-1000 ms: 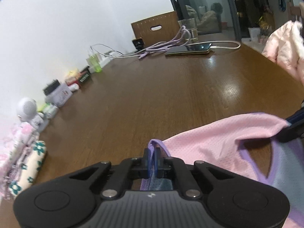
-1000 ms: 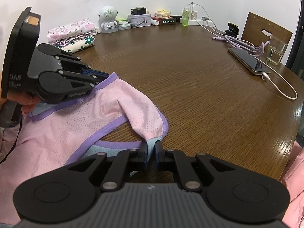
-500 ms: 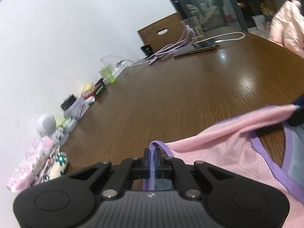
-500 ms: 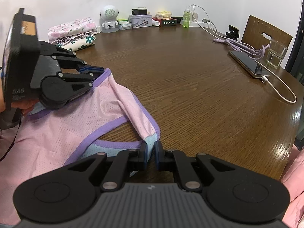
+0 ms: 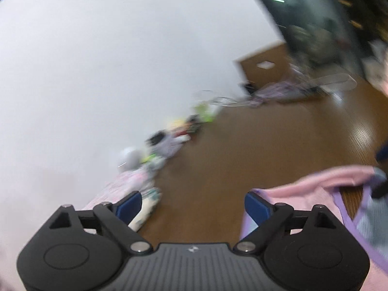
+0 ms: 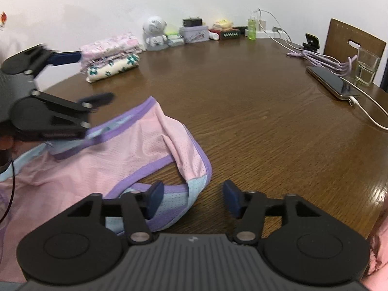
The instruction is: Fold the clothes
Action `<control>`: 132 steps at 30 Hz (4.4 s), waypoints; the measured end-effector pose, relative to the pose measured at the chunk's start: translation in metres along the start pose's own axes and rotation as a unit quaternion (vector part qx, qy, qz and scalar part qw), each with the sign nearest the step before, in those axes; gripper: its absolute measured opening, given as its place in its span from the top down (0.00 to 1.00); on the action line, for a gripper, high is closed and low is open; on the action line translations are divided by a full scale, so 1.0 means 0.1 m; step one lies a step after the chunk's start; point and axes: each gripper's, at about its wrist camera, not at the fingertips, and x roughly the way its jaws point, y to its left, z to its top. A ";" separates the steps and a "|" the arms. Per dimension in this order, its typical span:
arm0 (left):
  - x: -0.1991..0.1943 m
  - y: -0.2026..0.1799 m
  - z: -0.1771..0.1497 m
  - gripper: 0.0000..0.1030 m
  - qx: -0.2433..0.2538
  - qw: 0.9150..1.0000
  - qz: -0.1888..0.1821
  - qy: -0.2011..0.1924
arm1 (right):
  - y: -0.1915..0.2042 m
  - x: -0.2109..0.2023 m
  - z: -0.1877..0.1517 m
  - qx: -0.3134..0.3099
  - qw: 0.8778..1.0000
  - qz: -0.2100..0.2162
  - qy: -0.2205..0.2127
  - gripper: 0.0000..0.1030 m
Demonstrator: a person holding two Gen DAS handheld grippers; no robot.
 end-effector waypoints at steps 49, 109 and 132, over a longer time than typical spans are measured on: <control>-2.23 -0.69 -1.06 0.00 -0.475 0.834 0.230 0.159 | 0.35 -0.46 -0.60 -0.174 0.951 0.247 -0.060 0.02; -2.13 -0.65 -1.07 0.00 -0.480 0.843 0.195 0.145 | 0.55 -0.24 -0.66 -0.199 0.946 0.254 -0.039 0.01; -2.14 -0.66 -1.05 0.00 -0.479 0.841 0.204 0.146 | 0.55 -0.25 -0.66 -0.193 0.950 0.243 -0.042 0.01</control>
